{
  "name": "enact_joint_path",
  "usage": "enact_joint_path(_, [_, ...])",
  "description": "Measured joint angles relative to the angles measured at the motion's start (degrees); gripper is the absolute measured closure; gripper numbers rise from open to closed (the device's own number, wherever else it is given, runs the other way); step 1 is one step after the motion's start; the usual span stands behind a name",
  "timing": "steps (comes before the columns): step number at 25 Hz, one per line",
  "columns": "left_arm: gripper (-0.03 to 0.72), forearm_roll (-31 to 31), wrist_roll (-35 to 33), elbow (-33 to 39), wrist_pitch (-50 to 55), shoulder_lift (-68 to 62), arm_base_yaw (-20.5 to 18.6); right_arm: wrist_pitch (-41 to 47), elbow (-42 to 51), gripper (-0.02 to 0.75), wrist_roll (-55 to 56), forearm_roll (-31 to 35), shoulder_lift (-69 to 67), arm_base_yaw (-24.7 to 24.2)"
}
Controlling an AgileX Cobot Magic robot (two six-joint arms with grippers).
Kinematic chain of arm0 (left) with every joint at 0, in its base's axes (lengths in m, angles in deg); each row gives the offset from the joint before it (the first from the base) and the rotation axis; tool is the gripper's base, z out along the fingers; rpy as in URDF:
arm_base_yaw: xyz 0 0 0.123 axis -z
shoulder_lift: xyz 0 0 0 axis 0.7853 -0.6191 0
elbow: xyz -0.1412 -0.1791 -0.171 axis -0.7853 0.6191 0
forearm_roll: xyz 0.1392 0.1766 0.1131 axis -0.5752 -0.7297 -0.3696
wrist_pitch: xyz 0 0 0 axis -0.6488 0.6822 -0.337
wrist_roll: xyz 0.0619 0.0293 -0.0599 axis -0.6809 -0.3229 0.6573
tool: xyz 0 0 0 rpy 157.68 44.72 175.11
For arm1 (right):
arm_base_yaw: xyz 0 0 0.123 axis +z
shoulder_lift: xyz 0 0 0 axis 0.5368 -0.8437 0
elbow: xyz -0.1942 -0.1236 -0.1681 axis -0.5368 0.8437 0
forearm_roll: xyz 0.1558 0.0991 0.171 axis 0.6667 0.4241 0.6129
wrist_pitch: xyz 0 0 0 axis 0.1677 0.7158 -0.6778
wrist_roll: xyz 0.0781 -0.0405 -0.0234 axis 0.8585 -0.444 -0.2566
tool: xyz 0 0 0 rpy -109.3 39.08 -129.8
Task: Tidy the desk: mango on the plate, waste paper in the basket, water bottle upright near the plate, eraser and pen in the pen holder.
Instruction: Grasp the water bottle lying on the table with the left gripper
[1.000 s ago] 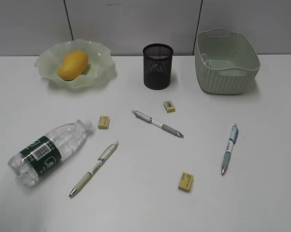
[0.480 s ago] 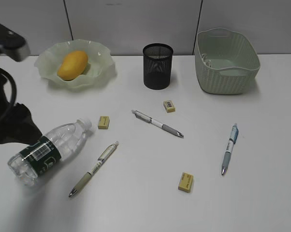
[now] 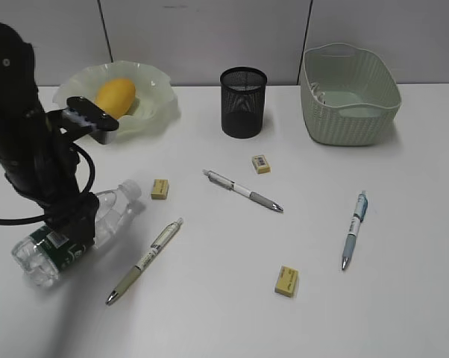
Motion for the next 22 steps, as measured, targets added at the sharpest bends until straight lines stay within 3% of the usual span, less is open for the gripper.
enact_joint_path(7, [-0.005,-0.6,-1.6,-8.0,1.9,-9.4,0.0,-0.2,0.0,0.145,0.0,0.0,0.0,0.0])
enact_joint_path(16, [0.0,-2.5,-2.0,-8.7,1.6,-15.6,-0.3,-0.3,0.0,0.145,0.0,-0.1,0.0,0.0])
enact_joint_path(22, [0.188,-2.6,-2.1,-9.3,3.4,-16.0,-0.3,-0.3,0.0,0.145,-0.1,-0.1,0.0,0.0])
